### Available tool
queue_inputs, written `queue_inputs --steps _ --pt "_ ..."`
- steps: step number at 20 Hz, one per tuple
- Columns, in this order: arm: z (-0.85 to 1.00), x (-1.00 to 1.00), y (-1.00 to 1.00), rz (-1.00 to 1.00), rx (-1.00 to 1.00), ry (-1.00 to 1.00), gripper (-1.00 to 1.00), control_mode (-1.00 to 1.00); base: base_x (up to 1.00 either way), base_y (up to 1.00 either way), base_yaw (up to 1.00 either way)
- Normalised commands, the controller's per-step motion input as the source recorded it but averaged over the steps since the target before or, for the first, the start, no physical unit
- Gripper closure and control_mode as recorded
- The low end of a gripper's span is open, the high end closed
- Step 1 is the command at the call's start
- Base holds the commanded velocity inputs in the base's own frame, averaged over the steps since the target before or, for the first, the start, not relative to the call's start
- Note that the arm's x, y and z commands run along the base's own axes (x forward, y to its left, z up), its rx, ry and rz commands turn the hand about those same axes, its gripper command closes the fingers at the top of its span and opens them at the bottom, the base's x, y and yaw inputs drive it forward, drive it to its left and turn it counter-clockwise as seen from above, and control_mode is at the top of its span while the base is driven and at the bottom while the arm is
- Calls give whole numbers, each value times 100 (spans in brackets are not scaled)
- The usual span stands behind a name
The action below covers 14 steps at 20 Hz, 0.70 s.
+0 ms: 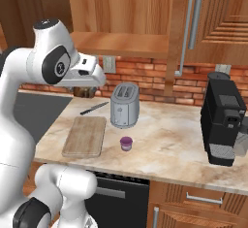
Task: Pick the bread, place it on the cutting board, pick the jam, place it on the counter, and close the cabinet.
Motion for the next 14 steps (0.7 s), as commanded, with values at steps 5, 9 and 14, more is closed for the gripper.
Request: queue_inputs --steps 5,9,14 --pt "-30 0 15 0 0 0 100 -100 0 0 0" --pt "-20 0 17 0 0 0 100 -100 0 0 0" --pt "-20 0 18 0 0 0 100 -100 0 0 0"
